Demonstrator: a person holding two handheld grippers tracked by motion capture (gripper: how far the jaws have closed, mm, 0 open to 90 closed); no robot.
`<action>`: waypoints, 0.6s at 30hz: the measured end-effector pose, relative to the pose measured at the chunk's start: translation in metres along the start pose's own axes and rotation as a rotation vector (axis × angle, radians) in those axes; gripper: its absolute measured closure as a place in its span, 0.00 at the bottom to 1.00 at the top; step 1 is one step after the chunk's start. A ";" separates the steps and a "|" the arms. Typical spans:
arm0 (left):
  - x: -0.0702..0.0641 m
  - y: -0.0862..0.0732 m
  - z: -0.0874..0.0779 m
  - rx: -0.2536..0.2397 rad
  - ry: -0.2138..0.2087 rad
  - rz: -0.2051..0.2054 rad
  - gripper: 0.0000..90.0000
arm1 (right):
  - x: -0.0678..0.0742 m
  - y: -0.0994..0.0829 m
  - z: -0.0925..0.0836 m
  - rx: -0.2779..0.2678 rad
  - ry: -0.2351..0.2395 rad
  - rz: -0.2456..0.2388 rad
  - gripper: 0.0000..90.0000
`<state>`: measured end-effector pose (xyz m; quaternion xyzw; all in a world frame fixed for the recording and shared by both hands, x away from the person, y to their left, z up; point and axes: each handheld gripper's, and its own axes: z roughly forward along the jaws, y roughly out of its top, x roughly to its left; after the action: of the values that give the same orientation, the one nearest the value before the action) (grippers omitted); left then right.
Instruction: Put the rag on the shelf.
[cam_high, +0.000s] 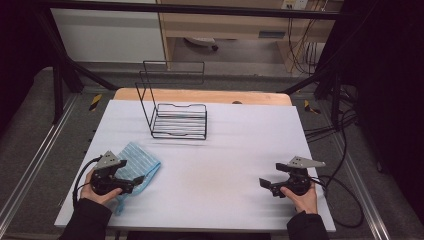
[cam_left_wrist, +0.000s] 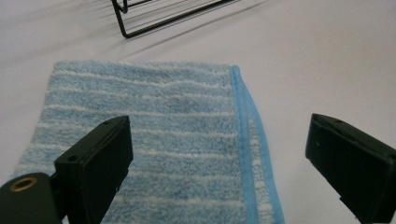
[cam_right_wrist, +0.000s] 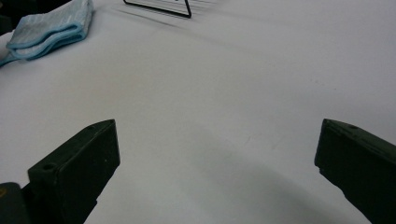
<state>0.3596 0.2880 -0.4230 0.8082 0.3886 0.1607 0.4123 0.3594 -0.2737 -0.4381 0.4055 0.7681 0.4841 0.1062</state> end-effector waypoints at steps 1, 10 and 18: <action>0.000 0.001 0.000 0.001 0.001 0.002 0.08 | 0.000 0.000 0.000 0.001 -0.001 -0.002 0.01; -0.005 0.007 0.002 0.008 0.005 0.012 0.08 | 0.000 0.000 -0.002 0.003 -0.006 -0.006 0.01; -0.015 0.012 0.007 0.042 0.002 0.026 0.16 | 0.001 0.000 0.001 0.019 -0.013 -0.006 0.01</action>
<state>0.3594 0.2685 -0.4171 0.8215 0.3818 0.1586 0.3928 0.3593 -0.2725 -0.4379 0.4075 0.7730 0.4740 0.1088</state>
